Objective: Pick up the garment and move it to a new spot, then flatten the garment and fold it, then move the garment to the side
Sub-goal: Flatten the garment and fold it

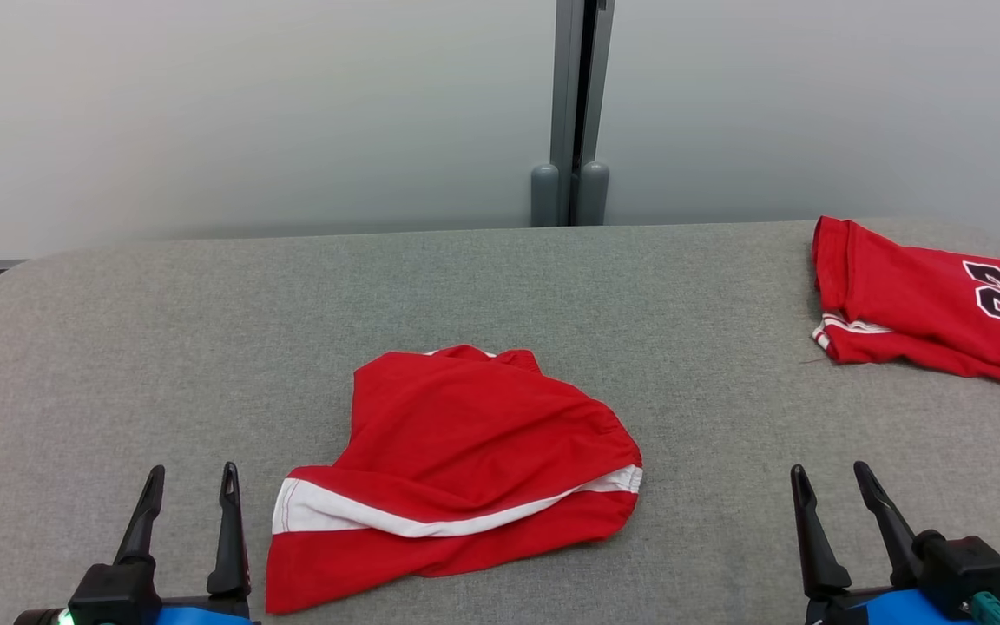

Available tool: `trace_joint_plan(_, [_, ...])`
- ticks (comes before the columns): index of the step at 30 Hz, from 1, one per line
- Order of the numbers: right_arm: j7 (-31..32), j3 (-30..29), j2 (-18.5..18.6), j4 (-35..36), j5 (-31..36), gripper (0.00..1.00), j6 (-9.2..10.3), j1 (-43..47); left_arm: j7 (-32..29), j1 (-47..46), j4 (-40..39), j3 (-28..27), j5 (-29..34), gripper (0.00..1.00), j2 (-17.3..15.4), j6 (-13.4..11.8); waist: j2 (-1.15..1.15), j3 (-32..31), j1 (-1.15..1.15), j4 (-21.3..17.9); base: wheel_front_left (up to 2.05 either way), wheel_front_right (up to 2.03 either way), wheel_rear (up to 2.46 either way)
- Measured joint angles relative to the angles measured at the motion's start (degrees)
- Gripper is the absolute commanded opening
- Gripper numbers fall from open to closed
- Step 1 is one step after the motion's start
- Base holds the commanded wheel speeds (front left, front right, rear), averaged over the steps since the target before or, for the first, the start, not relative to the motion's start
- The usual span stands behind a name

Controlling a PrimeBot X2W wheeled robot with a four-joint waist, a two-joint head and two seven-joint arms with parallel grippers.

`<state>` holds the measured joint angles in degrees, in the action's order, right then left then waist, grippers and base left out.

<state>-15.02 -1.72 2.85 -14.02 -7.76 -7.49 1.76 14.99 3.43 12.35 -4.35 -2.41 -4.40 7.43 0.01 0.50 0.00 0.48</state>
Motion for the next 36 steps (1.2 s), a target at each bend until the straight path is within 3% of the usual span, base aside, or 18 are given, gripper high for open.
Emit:
trace_joint_plan(8, [0.0,1.2,0.0,-1.1,-0.5,1.00,0.00,-0.1,0.0,0.0,1.8,-0.3,-3.5,1.00,0.4,0.0,0.00,0.1,0.00,0.3,0.00,0.00,0.00])
trace_joint_plan(15, [0.0,4.6,0.0,-4.0,-0.4,1.00,0.00,-2.3,0.0,-1.5,5.1,2.7,-5.3,1.00,-0.7,0.0,0.00,1.0,0.00,0.4,0.00,0.00,0.00])
trace_joint_plan(27, [0.0,15.1,0.1,-14.9,-2.0,1.00,0.00,-12.1,0.0,-10.2,17.5,11.5,-9.8,1.00,-3.1,0.0,0.01,4.8,0.01,-0.3,0.00,0.00,0.00])
trace_joint_plan(36, [0.0,20.1,0.0,-24.5,-4.8,1.00,0.00,-17.7,0.0,-13.0,24.4,12.2,-12.2,1.00,-3.6,0.0,0.00,6.7,0.01,-0.5,0.00,0.00,0.00])
